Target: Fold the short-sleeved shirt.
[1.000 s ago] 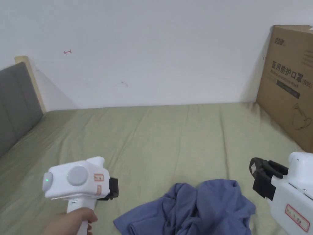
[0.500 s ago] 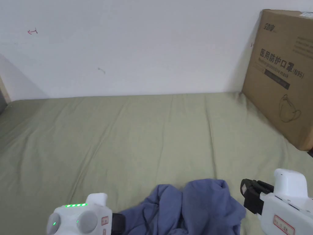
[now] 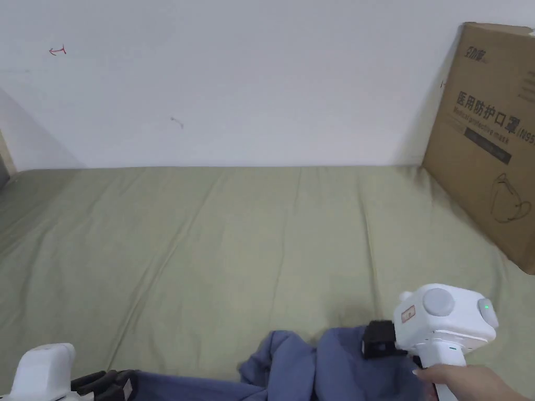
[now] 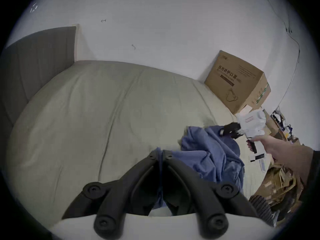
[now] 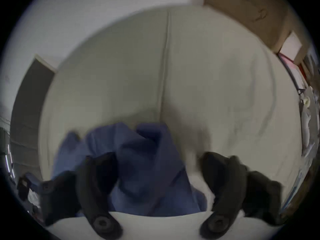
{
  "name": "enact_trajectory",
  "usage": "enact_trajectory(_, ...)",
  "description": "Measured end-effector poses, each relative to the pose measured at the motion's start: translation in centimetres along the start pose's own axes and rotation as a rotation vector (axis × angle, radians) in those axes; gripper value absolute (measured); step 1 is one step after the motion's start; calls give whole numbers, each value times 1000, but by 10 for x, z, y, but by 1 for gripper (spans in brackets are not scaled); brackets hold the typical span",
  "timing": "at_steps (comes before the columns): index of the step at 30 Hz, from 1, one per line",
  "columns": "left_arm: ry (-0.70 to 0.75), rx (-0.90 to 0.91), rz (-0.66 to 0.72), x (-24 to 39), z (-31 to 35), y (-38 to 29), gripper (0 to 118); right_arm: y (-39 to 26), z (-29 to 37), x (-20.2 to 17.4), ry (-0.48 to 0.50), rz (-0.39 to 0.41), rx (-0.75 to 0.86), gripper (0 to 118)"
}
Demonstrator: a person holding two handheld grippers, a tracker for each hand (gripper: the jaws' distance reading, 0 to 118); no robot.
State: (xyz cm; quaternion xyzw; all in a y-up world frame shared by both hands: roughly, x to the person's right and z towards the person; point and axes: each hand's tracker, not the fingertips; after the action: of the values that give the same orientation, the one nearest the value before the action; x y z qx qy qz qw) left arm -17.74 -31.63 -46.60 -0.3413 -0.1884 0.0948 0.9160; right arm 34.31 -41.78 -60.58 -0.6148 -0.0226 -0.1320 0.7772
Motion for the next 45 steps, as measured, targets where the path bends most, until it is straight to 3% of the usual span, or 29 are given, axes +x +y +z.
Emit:
enact_trajectory(1,-7,-10,8,-3,0,0,2,-4,2,-2,-45,29,16,69)
enact_trajectory(2,-10,-11,7,-3,1,0,2,-10,18,-6,-124,96,119,42)
enact_trajectory(3,-8,-10,1,-4,3,-1,2,-15,30,-6,-81,116,169,2)
enact_trajectory(4,-2,-8,-6,-4,5,0,2,-18,38,-3,25,116,154,2)
enact_trajectory(11,-1,119,19,-16,59,51,2,-37,195,25,77,84,491,2)
enact_trajectory(14,-29,240,77,-27,99,96,2,-47,261,42,51,67,589,2)
enact_trajectory(18,68,338,-43,-23,143,164,2,-56,350,45,33,30,703,2)
enact_trajectory(22,11,366,9,-19,166,222,2,-46,414,53,204,-118,780,2)
enact_trajectory(25,44,395,-11,-10,174,253,2,-31,449,49,200,-95,833,2)
enact_trajectory(29,53,396,-14,-18,165,289,2,0,470,46,148,-93,878,2)
enact_trajectory(36,98,430,-3,-14,121,310,2,46,458,53,130,-172,954,2)
enact_trajectory(42,59,470,16,-10,84,290,2,36,424,72,76,-209,1053,2)
enact_trajectory(45,39,380,28,-12,62,270,2,11,398,92,68,-236,1066,2)
